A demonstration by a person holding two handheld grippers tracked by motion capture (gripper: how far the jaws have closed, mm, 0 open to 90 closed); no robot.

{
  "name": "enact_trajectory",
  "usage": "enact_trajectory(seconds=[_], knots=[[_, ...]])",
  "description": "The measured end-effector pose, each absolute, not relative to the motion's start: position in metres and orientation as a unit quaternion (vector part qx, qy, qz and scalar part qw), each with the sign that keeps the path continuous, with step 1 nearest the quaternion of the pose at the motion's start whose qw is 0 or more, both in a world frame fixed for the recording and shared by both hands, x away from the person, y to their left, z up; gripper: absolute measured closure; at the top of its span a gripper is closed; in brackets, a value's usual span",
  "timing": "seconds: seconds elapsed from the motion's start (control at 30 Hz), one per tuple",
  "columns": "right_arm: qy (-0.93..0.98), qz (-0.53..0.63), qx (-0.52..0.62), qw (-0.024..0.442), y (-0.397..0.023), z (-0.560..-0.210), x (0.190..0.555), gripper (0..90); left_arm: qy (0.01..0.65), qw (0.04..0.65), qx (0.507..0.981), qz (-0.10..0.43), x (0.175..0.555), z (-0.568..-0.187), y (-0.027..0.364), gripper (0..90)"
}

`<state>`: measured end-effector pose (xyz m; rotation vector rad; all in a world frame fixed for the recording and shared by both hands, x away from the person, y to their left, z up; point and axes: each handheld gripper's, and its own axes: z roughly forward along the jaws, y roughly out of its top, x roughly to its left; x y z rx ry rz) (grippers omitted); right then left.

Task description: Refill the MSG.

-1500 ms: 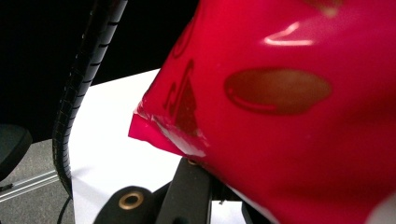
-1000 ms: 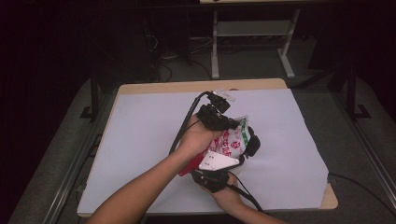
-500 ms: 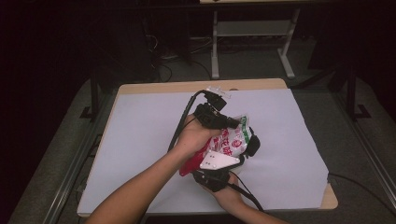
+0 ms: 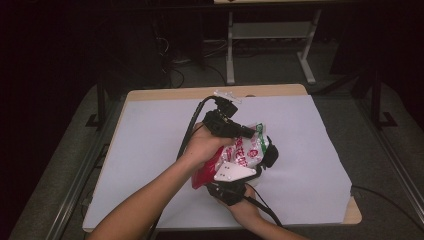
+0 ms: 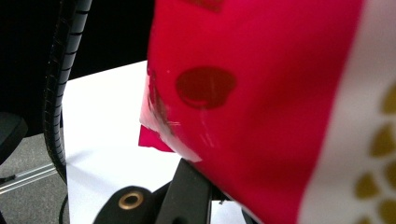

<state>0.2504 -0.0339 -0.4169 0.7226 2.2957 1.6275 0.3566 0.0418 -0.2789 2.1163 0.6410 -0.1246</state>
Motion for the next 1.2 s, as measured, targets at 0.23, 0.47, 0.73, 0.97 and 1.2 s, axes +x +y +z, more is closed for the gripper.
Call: enact_trajectory(seconds=[0.23, 0.47, 0.73, 0.97, 1.2], knots=[[0.785, 0.555, 0.249, 0.121, -0.035, -0.417, 0.252, 90.0, 0.255, 0.450, 0.854, -0.055, 0.357, -0.276, 0.044, 90.0], [0.784, 0.554, 0.251, 0.122, -0.036, -0.417, 0.252, 90.0, 0.249, 0.449, 0.856, -0.058, 0.356, -0.274, 0.045, 90.0], [0.784, 0.554, 0.253, 0.124, -0.036, -0.417, 0.253, 90.0, 0.245, 0.451, 0.856, -0.061, 0.353, -0.270, 0.047, 90.0], [0.782, 0.554, 0.255, 0.128, -0.037, -0.417, 0.254, 90.0, 0.238, 0.450, 0.859, -0.056, 0.350, -0.264, 0.049, 90.0], [0.782, 0.554, 0.257, 0.128, -0.037, -0.418, 0.254, 90.0, 0.235, 0.450, 0.860, -0.054, 0.347, -0.260, 0.052, 90.0]])
